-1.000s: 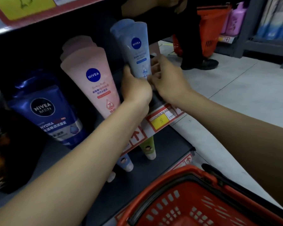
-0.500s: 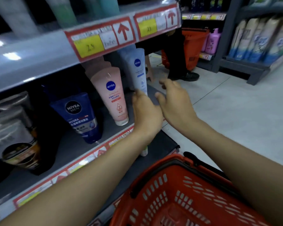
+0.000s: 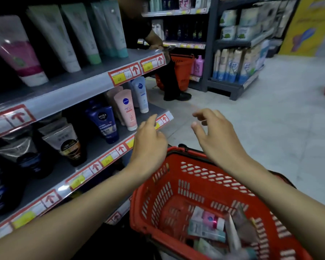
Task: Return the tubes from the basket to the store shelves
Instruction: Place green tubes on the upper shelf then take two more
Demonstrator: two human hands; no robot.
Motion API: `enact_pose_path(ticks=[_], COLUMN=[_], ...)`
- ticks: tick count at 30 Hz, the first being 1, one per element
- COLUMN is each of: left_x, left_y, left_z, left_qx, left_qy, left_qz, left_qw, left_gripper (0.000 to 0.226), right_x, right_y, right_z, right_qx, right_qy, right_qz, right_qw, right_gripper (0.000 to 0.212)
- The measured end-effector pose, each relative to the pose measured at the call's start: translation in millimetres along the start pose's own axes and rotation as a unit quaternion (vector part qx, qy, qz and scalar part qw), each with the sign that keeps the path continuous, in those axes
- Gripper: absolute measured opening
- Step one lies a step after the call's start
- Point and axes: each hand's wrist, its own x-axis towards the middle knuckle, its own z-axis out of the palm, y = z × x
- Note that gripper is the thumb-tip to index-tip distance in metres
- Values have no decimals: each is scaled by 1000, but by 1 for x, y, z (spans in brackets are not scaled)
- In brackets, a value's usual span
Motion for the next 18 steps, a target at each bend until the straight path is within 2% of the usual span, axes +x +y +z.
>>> enact_pose_path(ticks=[6,9,12,15,18], left_x=[-41,-51,-52,-52,-52], left_y=[-6,-16,-35,-60,-79], left_z=[29,58,97,138,173], left_qx=[59,107,144,167,202], left_qy=[-70,-148,-265,-365,-450], left_qz=[33,34,-16,-37,-56], left_qw=[995,983,953,915,868], left_gripper=[45,43,36,24,24], right_x=[-73,-104,-133,-147,-154], right_y=[33,62,104,140,169], right_z=[-31,-35,-34,-27,-14], right_qx=[0,-15,-47,-49,-59], right_qy=[5,-12,-50,-138,-195], right_qz=[91,131,202,297,346], right_qw=[996,991,977,944,916], right_gripper=[29,26,22,22,16])
